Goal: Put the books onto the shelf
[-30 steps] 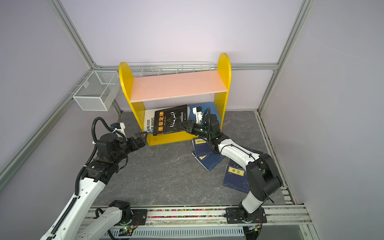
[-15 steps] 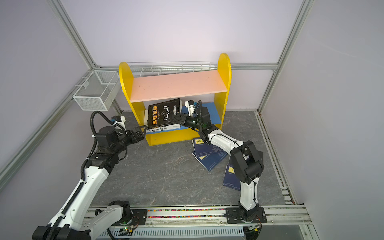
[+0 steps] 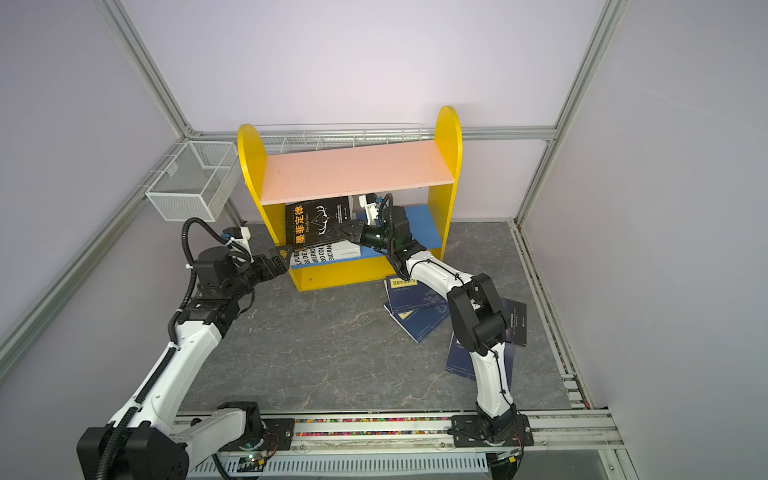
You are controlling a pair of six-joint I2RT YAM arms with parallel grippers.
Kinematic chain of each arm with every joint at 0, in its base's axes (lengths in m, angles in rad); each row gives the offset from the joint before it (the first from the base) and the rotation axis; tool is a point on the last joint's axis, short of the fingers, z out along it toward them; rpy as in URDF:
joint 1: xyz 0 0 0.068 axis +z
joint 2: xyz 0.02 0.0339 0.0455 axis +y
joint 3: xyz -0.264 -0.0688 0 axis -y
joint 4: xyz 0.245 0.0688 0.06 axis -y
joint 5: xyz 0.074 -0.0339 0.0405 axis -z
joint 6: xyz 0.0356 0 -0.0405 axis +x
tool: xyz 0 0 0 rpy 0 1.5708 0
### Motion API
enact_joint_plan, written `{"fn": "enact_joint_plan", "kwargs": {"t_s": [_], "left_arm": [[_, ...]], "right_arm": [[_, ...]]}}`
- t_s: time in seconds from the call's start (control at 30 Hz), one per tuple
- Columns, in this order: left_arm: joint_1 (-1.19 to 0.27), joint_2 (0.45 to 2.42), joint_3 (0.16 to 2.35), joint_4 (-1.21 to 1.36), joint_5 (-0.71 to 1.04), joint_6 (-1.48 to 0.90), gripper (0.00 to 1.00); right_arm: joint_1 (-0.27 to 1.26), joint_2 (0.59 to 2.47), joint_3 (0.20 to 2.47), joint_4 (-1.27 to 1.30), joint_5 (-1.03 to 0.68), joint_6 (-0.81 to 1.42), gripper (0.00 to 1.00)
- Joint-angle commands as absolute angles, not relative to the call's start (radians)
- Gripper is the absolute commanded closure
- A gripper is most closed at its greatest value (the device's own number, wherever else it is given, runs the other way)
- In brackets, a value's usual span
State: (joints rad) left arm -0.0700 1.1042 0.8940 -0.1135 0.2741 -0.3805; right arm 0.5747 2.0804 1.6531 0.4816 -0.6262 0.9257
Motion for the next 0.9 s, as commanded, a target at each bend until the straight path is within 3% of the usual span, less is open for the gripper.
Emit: {"fn": "enact_joint_plan", "kwargs": {"t_s": [0.0,0.53,0.87], "left_arm": [[-0.063,1.118,0.919,-0.080,0.282,-0.369,0.01],[-0.058,1.145,0.918,-0.080,0.247,-0.362,0.01],[-0.058,1.249,0.922,0.049,0.234,-0.410,0.01]], "right_arm": [[0.583,2.096,1.700,0.525,-0.643,0.905,0.83],[0.596,2.181,1.794,0.420,-0.656,0.873,0.83],[0.596,2.211,1.801,0.373,-0.646,0.873,0.83]]}}
